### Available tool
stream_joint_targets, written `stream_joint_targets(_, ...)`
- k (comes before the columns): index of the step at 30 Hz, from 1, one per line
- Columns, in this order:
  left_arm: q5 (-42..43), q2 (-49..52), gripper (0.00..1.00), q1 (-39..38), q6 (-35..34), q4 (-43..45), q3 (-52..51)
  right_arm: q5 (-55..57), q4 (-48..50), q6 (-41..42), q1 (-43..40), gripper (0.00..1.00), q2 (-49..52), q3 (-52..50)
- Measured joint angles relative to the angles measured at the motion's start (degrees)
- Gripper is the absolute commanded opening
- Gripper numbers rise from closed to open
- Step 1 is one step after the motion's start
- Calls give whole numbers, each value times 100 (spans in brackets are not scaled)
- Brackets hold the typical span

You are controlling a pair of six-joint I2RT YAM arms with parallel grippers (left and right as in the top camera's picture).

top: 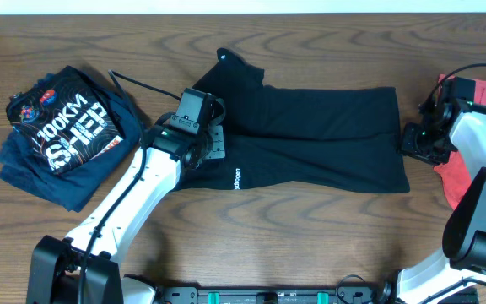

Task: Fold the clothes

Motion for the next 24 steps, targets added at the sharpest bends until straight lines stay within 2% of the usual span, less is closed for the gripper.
stream_joint_targets(7,0,87,7,0,0,109,0,-28,74,0,57,47,0,0)
stream_joint_targets(24,0,730,7,0,-2,732,0,-651,1276,-481,442,43,232,0)
